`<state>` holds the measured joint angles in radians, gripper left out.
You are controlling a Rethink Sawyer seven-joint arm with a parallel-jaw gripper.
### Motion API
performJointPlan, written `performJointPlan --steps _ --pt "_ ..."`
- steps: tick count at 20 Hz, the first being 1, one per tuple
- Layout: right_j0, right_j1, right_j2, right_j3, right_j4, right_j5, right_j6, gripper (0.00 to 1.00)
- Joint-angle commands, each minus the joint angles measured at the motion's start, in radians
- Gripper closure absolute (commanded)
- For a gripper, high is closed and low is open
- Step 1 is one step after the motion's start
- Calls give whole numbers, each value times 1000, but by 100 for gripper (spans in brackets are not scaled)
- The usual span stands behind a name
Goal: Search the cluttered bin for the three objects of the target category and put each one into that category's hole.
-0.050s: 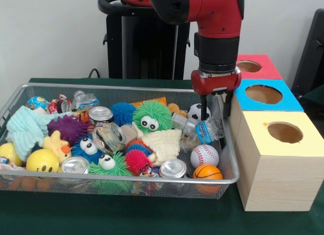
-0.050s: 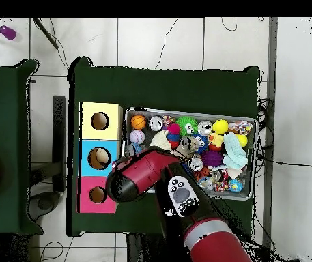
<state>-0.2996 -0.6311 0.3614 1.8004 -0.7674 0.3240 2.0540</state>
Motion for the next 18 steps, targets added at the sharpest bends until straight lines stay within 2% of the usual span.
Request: performJointPlan --steps 1,6,8,15,18 --pt "-74 116 84 -26 -61 -65 -85 0" --pt "-231 110 220 18 -22 35 -229 0" --pt "-263 117 247 18 -26 58 -253 0" --pt "-322 131 312 17 -40 117 -279 0" --pt "-325 133 320 14 -51 127 -272 0"
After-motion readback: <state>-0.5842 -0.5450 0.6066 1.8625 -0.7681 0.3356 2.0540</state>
